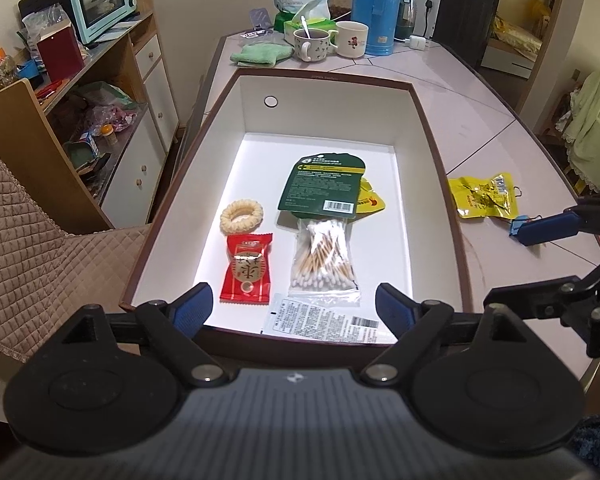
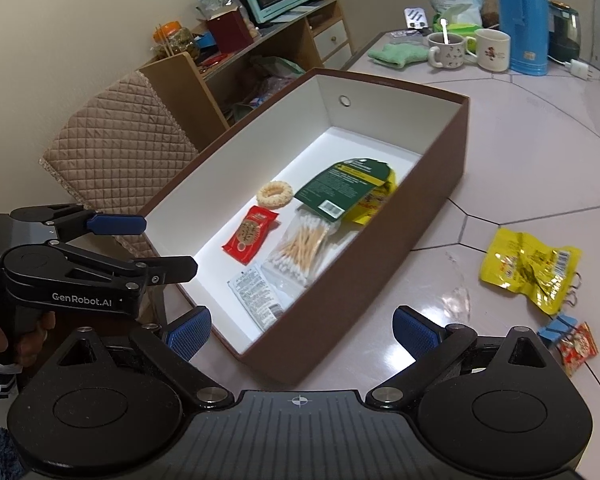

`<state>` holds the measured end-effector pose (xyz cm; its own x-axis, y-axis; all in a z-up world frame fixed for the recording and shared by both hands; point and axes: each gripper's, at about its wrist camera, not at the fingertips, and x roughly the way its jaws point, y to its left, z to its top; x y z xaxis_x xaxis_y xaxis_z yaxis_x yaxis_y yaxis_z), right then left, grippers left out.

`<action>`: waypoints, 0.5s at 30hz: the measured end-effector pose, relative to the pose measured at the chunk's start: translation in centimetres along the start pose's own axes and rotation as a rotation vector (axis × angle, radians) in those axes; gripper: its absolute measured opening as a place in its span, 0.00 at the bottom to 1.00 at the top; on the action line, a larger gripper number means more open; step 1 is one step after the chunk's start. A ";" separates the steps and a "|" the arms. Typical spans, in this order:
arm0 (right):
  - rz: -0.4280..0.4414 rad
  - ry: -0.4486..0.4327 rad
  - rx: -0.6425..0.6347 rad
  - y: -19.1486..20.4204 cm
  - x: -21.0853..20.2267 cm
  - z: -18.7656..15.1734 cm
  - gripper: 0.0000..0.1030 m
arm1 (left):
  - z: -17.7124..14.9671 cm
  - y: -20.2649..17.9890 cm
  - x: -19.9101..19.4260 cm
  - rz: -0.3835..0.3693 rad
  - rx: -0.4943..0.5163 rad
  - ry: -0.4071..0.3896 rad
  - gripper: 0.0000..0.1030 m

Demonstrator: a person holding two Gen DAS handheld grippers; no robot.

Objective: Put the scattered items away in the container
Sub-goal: 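Move both tools from the box toward the yellow pouch and clips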

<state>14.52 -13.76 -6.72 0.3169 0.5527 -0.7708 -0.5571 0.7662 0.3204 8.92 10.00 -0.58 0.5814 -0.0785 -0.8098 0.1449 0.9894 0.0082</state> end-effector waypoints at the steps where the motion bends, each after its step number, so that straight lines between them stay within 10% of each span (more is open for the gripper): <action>1: -0.003 -0.003 0.007 -0.3 -0.3 -0.2 0.97 | 0.0 -0.3 -0.1 0.000 0.001 -0.001 0.84; 15: -0.060 -0.053 0.116 -5.8 -6.1 -3.5 0.97 | 0.6 -6.5 -0.5 -0.034 0.048 -0.023 0.84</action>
<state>13.15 -22.72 -5.77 0.3883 0.5193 -0.7613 -0.4446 0.8292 0.3388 8.20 3.55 0.09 0.5935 -0.1154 -0.7965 0.2029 0.9792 0.0093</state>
